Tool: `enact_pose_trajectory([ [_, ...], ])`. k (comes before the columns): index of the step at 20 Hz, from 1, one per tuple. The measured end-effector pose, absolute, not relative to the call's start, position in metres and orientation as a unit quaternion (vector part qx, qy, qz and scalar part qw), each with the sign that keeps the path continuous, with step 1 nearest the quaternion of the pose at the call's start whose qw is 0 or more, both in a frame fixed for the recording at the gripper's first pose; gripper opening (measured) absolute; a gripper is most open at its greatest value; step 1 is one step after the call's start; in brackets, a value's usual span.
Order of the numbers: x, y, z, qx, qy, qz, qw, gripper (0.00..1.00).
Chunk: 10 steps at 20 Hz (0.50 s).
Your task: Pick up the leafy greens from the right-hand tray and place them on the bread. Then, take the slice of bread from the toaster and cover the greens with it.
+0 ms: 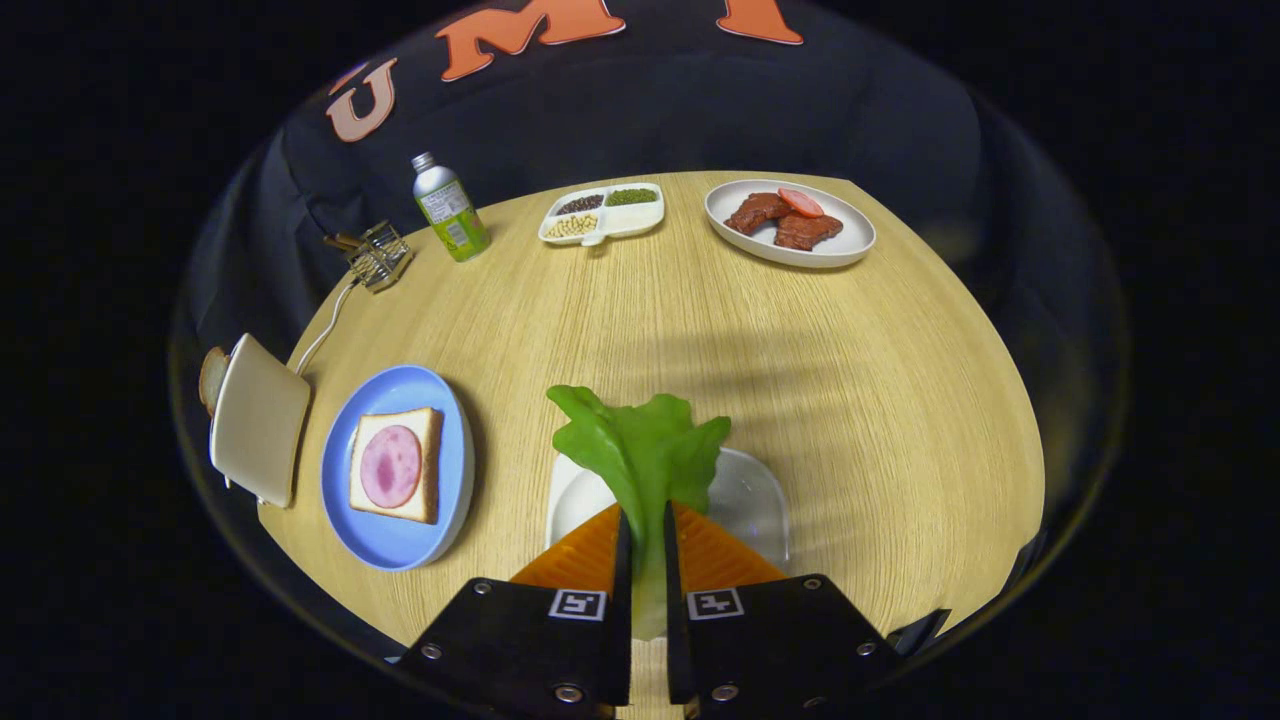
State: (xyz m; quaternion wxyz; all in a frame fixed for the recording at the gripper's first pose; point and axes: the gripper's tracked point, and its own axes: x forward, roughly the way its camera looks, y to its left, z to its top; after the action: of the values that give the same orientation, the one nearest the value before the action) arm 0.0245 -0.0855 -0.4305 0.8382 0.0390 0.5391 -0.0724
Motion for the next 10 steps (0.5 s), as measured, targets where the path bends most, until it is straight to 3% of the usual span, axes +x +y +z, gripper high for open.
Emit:
enact_pose_trajectory([
  [10,0.048,-0.020,-0.396,0.037,0.508,-0.008,0.861,0.15],
])
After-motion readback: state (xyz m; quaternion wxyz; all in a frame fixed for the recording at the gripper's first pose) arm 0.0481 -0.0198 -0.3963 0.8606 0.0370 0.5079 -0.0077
